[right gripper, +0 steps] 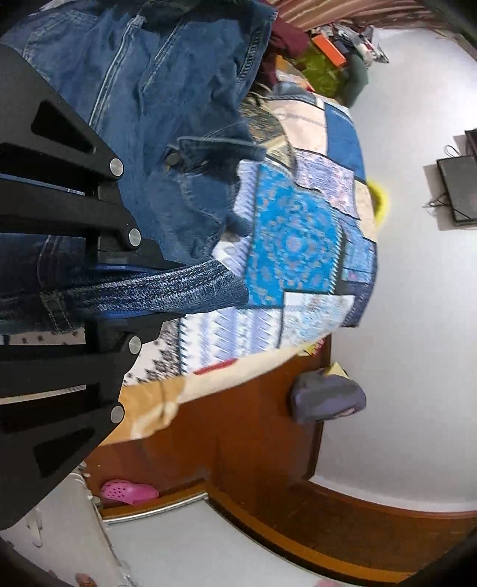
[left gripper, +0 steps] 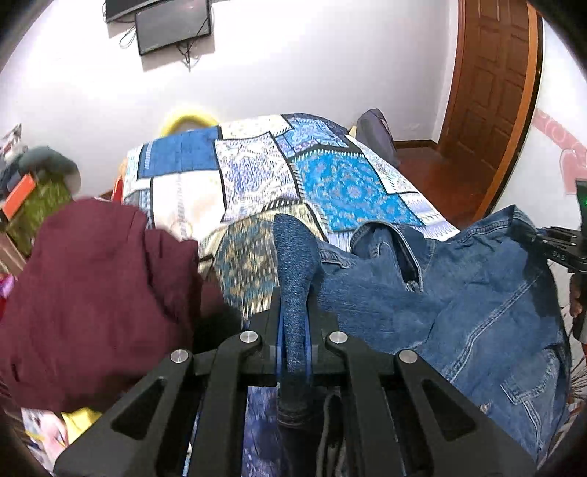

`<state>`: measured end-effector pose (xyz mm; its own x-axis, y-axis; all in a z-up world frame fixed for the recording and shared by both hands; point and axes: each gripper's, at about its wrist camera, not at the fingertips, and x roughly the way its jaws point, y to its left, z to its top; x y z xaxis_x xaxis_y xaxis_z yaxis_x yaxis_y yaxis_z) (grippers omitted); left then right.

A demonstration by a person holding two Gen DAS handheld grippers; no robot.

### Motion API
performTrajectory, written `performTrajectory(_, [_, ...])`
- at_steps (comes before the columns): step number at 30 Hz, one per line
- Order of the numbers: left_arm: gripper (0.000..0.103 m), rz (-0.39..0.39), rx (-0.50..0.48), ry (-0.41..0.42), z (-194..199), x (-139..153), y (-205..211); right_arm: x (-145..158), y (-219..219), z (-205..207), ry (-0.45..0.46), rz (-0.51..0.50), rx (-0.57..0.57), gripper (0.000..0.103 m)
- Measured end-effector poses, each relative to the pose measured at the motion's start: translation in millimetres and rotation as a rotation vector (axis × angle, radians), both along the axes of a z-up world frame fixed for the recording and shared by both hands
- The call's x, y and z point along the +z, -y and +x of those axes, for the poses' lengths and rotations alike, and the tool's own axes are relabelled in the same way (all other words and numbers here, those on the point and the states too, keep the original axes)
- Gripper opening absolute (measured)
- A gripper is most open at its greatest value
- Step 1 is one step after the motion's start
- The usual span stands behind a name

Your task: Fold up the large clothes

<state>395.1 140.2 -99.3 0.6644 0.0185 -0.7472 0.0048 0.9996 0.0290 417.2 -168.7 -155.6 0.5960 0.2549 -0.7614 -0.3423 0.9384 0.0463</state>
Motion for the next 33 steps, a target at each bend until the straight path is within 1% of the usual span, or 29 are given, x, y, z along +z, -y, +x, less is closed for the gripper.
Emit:
performTrajectory(2, [0.008, 0.011, 0.003, -0.003, 13, -1, 3, 0, -1, 7, 0.008, -0.002, -0.015, 0.014])
performTrajectory(7, [0.008, 0.036, 0.048, -0.011, 49, -10, -3, -7, -1, 29, 0.013, -0.006, -0.063, 0.014])
performTrajectory(11, [0.009, 0.061, 0.100, -0.044, 80, -30, -15, -14, 2, 46, -0.001, 0.006, -0.113, 0.014])
performTrajectory(14, [0.009, 0.084, 0.127, -0.063, 93, -45, -24, -24, -2, 58, -0.013, -0.015, -0.133, 0.014])
performTrajectory(17, [0.009, 0.075, 0.141, -0.089, 101, -58, -31, -34, -3, 65, -0.032, -0.025, -0.132, 0.014])
performTrajectory(19, [0.009, 0.064, 0.140, -0.100, 103, -62, -34, -39, -3, 68, -0.042, -0.029, -0.132, 0.014])
performTrajectory(22, [0.010, 0.085, 0.141, -0.104, 103, -64, -37, -45, 0, 71, -0.060, -0.026, -0.142, 0.014])
performTrajectory(23, [0.010, 0.090, 0.142, -0.104, 102, -64, -37, -46, 2, 71, -0.069, -0.022, -0.148, 0.017])
performTrajectory(25, [0.010, 0.098, 0.149, -0.104, 101, -63, -38, -47, 3, 71, -0.079, -0.026, -0.156, 0.018])
performTrajectory(29, [0.012, 0.096, 0.157, -0.099, 94, -52, -40, -39, 4, 61, -0.084, -0.070, -0.145, 0.020])
performTrajectory(30, [0.015, 0.091, 0.153, -0.097, 92, -49, -40, -35, 3, 57, -0.074, -0.089, -0.142, 0.020])
performTrajectory(31, [0.019, 0.081, 0.147, -0.092, 87, -44, -40, -32, 2, 55, -0.065, -0.103, -0.140, 0.021])
performTrajectory(32, [0.023, 0.075, 0.142, -0.086, 84, -40, -39, -24, 2, 47, -0.047, -0.116, -0.131, 0.021])
performTrajectory(33, [0.030, 0.071, 0.134, -0.072, 76, -33, -36, -18, 3, 41, -0.038, -0.117, -0.122, 0.021])
